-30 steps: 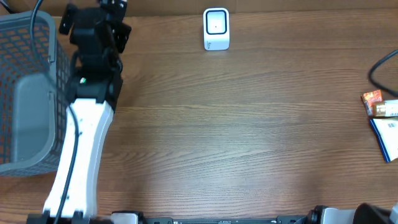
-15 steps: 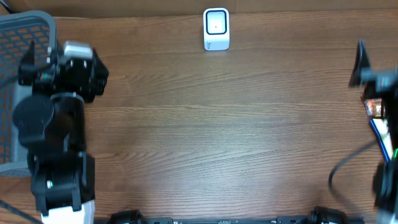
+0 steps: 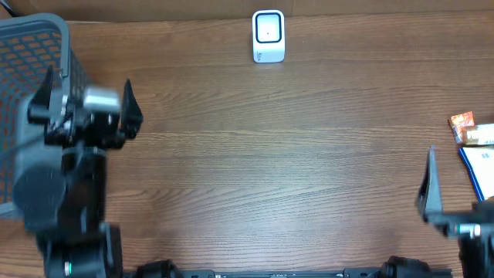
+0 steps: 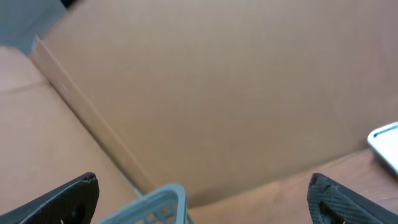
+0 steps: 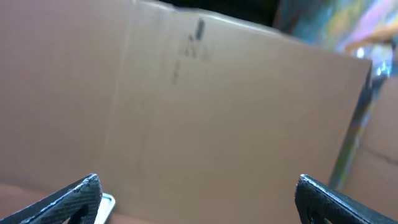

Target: Scan the item barcode

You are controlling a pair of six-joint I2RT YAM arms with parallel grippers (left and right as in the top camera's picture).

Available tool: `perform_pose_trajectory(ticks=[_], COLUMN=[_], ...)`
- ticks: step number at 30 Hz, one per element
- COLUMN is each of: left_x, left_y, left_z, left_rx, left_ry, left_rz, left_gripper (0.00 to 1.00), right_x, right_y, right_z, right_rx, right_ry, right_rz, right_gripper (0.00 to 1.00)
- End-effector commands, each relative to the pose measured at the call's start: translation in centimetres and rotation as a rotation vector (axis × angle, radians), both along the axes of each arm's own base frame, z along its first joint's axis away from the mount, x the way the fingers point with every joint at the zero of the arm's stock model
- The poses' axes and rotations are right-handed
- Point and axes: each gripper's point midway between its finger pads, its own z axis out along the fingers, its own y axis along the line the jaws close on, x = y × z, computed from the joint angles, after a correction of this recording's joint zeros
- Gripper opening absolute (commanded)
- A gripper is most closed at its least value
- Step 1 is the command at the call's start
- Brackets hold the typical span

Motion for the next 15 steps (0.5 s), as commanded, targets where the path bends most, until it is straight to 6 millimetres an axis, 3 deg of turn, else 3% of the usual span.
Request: perform_pose_trajectory(ticks=[1, 4, 8, 15], left_x=[-4.3, -7.0, -9.3, -14.9], left_y=[-2.5, -3.8, -4.1, -5.3], left_z=[3.1, 4.5, 5.1, 6.4], left_rx=[0.001, 0.009, -0.007, 0.026], left_ry=[-0.127, -0.194, -0.231, -0.351], left_rz=[-0.105, -0.156, -0.156, -0.164], left_gripper=[1.00, 1.00, 1.00, 1.00], right_x=[-2.4, -5.0, -7.3, -7.5], right_y=[1.2, 1.7, 2.2, 2.5], right_z=[0.6, 1.1, 0.2, -0.2], right_rx=[-0.013, -0.023, -0.024, -0.020], right_ry=[-0.066, -0.130, -0.147, -0.132], right_rz=[0.055, 0.068, 0.091, 0.135], right_gripper=[1.00, 1.00, 1.00, 1.00])
